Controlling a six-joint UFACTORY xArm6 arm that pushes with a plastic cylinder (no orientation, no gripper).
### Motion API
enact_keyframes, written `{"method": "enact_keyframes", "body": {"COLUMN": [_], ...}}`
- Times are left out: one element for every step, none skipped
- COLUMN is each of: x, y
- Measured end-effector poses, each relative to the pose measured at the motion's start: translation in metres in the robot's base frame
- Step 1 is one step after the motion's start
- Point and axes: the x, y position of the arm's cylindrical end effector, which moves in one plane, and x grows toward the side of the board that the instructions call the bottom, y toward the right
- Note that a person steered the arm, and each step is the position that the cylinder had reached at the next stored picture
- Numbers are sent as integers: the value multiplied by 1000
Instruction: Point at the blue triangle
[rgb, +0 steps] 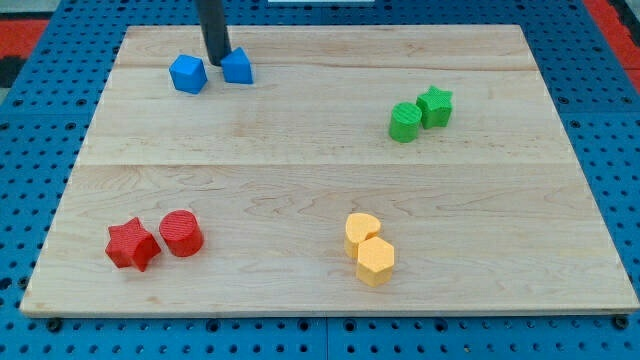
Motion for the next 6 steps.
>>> {"method": "enact_keyframes", "body": {"x": [19, 23, 23, 35, 55, 69], "y": [15, -12, -51, -51, -38, -5]}}
